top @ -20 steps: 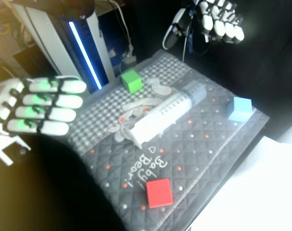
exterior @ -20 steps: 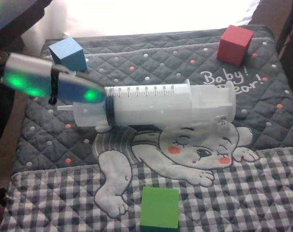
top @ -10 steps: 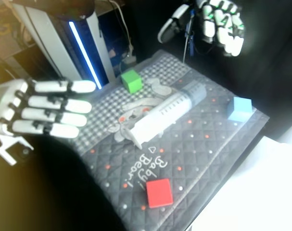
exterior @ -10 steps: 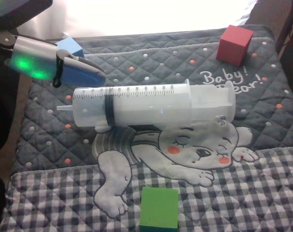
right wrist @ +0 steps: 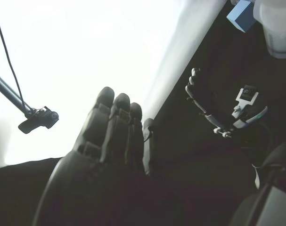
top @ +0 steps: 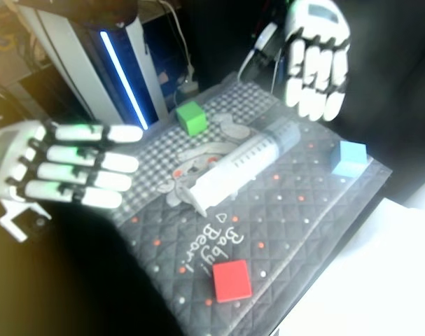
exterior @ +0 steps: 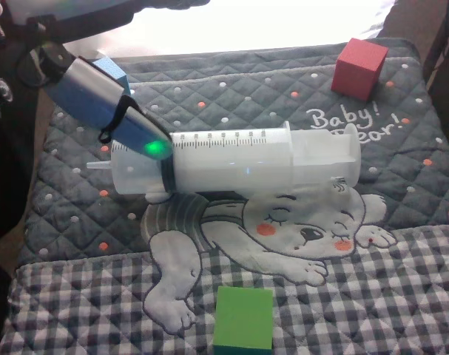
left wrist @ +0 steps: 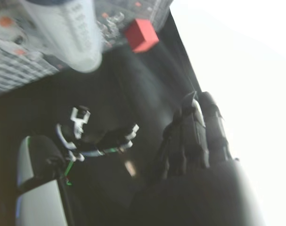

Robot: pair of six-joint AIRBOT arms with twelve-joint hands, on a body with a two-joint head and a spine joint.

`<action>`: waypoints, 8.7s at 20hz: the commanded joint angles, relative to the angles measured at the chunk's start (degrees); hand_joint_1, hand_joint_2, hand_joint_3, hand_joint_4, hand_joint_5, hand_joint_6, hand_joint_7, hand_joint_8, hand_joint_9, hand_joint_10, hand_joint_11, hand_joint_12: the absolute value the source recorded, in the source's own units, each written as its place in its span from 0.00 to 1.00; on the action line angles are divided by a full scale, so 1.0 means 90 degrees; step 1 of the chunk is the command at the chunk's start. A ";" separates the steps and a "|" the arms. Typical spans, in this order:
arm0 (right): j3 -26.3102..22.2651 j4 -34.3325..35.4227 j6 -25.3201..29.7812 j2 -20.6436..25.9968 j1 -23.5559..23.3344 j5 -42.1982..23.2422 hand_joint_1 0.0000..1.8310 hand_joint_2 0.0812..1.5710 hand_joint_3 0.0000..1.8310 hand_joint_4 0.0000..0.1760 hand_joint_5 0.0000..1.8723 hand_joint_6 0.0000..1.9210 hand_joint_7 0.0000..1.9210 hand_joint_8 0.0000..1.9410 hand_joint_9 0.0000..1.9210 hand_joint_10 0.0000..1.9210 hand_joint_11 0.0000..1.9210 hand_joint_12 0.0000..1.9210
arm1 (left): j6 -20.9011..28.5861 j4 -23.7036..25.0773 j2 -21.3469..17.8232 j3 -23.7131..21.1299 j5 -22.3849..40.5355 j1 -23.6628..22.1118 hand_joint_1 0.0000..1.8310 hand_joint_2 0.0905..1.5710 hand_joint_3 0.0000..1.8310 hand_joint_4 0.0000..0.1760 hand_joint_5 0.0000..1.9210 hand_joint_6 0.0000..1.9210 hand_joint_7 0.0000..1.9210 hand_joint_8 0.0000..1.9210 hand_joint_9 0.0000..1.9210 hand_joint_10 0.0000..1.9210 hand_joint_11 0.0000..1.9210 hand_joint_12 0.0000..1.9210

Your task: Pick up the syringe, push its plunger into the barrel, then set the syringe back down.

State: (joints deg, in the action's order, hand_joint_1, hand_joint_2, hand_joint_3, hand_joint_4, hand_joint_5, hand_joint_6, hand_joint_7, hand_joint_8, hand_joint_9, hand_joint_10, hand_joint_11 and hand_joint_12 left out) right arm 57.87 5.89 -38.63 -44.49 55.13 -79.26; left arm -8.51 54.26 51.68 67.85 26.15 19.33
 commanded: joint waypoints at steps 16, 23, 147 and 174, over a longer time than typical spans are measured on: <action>0.0017 0.0080 0.0109 -0.0045 -0.0084 -0.0778 0.42 0.36 0.00 0.38 0.05 0.00 0.09 0.00 0.09 0.00 0.07 0.04 | 0.1162 0.0885 0.0597 0.0390 -0.0070 0.0616 0.30 0.38 0.00 0.00 0.00 0.00 0.09 0.00 0.13 0.00 0.04 0.09; 0.0017 0.0038 0.0127 -0.0072 -0.0096 -0.0779 0.39 0.36 0.00 0.28 0.05 0.00 0.09 0.00 0.09 0.00 0.05 0.03 | 0.1537 0.1514 0.0780 0.0463 -0.0247 0.0677 0.34 0.35 0.00 0.06 0.00 0.00 0.08 0.00 0.08 0.00 0.00 0.23; 0.0362 -0.0148 0.0472 -0.1122 -0.0601 -0.0519 0.08 0.54 0.00 0.00 0.06 0.00 0.09 0.00 0.09 0.00 0.04 0.09 | 0.0724 0.0232 0.1443 0.1326 -0.0070 0.0251 0.83 0.71 0.00 0.00 0.61 1.00 0.69 1.00 0.74 1.00 0.77 1.00; 0.0289 -0.0126 0.0548 -0.1047 -0.0508 -0.0517 0.01 0.54 0.00 0.00 0.06 0.00 0.10 0.00 0.09 0.00 0.05 0.08 | 0.0842 -0.0324 0.1014 0.1329 0.0233 -0.0197 0.85 0.71 0.00 0.00 0.68 1.00 0.76 1.00 0.81 1.00 0.84 1.00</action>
State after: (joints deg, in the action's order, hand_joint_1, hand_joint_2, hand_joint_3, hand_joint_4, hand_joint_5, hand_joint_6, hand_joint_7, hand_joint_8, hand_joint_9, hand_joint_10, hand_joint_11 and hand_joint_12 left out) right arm 60.62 3.99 -34.28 -53.84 50.96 -76.84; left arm -1.52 54.04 61.17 80.01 23.51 18.68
